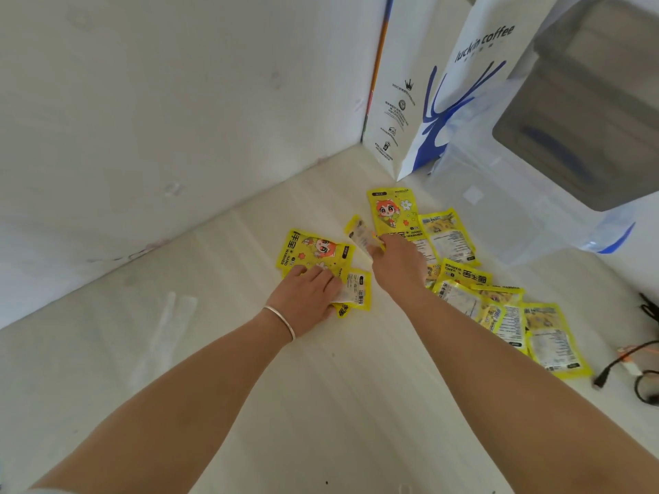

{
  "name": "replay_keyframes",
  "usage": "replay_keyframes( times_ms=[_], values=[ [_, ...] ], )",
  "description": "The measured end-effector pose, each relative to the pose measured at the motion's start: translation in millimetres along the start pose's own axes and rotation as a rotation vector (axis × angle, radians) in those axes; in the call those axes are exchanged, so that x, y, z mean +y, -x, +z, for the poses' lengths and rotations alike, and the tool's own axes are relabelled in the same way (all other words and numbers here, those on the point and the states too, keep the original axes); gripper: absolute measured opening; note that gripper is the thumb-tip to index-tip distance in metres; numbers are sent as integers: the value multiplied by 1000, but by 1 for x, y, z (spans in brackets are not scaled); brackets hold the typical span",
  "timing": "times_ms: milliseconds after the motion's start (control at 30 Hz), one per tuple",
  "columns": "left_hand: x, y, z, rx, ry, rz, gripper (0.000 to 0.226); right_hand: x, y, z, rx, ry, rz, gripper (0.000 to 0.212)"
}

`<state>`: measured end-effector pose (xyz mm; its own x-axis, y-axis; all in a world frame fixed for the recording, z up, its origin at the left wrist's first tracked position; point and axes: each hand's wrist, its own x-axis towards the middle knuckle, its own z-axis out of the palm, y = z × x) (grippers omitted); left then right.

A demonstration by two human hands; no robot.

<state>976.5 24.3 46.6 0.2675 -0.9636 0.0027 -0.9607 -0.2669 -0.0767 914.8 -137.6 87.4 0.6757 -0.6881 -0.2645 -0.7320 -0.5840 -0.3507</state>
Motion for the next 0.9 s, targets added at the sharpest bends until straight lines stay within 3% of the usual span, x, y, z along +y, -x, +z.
replay_keyframes(
  times_ms=[100, 167, 233, 333, 467, 600, 700, 833, 900],
  values=[
    [10, 0, 0, 49, 20, -39, 29, -10, -1, -5, -39, -360, 33, 38],
    [10, 3, 2, 83, 36, -45, 32, -18, -1, -6, -166, -471, 11, 30],
    [8, 9, 6, 119, 90, -23, 30, -25, 0, -1, -297, -349, -50, 20],
    [4, 16, 8, 159, 181, 3, 33, -30, -2, 15, -383, -99, -150, 39],
    [1, 23, -2, 156, 234, 1, 38, -39, 4, 14, -462, -193, -177, 41],
    [-2, 32, -5, 98, 245, 0, 41, -32, 13, 14, -341, -154, -140, 40],
    [2, 39, -12, 50, 370, -154, 43, -11, 17, 10, -217, -411, 23, 42],
    [19, 33, -45, 6, 653, -631, 32, 14, 35, -9, -163, -792, 198, 74],
    [29, 28, -57, 52, 793, -842, 33, 25, 46, -17, -130, -858, 290, 75]
  ],
)
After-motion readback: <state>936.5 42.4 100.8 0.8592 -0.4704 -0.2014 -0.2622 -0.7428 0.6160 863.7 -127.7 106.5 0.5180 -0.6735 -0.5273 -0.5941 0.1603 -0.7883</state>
